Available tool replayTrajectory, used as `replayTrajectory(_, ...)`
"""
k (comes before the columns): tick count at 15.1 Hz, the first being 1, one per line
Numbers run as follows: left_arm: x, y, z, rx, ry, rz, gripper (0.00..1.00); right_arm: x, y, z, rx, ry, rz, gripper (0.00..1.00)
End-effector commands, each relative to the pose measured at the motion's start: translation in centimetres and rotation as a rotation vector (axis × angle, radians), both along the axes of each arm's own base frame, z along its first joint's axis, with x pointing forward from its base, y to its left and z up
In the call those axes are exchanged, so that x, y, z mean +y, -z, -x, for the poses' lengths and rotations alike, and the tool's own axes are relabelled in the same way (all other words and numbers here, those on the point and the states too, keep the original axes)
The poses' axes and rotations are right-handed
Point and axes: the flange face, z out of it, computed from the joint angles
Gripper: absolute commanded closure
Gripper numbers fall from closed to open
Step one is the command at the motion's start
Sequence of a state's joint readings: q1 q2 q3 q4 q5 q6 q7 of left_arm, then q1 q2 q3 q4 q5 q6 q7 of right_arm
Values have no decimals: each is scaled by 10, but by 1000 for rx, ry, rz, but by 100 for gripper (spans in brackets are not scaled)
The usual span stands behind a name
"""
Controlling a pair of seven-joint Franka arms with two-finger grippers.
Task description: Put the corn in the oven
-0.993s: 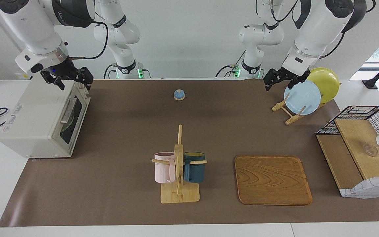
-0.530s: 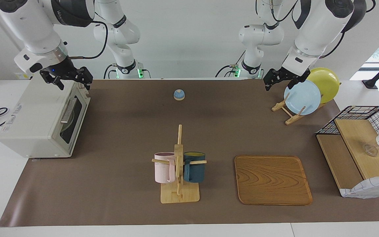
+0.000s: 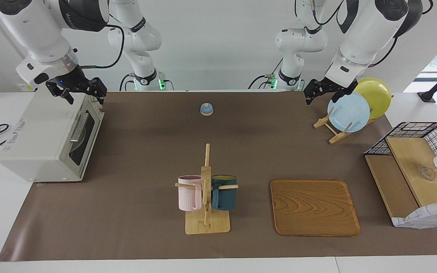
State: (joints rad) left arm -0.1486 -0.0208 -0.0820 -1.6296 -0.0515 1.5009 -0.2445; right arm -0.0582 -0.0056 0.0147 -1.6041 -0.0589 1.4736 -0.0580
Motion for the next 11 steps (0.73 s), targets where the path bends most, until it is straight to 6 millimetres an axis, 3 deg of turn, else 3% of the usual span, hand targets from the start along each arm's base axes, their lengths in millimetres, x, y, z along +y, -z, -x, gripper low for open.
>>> replayTrajectory(1, 3, -6, 0, -12, -3, 13, 0, -1, -3, -5, -17, 9, -27, 0)
replayTrajectory(11, 3, -5, 1, -10, -3, 12, 0, 1, -4, -6, -34, 18, -58, 0)
